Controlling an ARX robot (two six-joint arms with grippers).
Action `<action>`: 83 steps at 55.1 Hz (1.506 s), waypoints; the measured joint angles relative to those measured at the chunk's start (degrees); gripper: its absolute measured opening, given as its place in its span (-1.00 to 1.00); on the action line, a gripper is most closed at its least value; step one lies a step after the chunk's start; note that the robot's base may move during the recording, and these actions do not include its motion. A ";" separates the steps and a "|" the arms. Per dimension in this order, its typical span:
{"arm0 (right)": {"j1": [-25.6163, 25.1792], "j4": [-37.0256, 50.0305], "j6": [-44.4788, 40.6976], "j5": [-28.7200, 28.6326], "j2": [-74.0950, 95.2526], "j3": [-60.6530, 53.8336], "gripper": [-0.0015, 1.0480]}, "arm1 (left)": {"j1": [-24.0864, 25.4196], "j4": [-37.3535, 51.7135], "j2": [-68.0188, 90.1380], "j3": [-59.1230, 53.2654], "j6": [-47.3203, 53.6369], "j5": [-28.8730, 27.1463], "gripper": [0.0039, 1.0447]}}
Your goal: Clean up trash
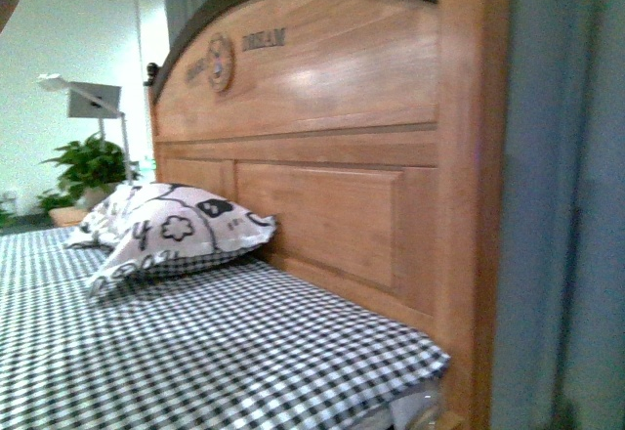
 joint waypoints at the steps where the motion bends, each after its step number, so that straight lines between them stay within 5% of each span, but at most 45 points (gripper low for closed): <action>1: 0.00 0.00 0.00 0.04 0.02 0.00 -0.65 | 0.00 -0.02 0.00 0.00 0.00 0.00 -0.49; 43: 0.04 0.00 0.00 -0.13 0.26 0.00 -0.65 | 0.13 -0.04 -0.11 -0.07 -0.17 0.07 -0.49; 50: 0.00 0.00 0.00 0.07 0.26 0.00 -0.65 | 1.66 -16.02 7.10 6.54 2.86 1.05 -0.49; 63: -0.07 0.00 0.02 -0.02 0.04 0.00 -0.65 | 4.07 -3.91 39.87 14.56 24.90 10.34 -0.49; 83: -0.07 0.00 0.02 -0.04 0.02 0.00 -0.65 | 4.15 -9.81 64.59 29.11 43.32 11.74 -0.49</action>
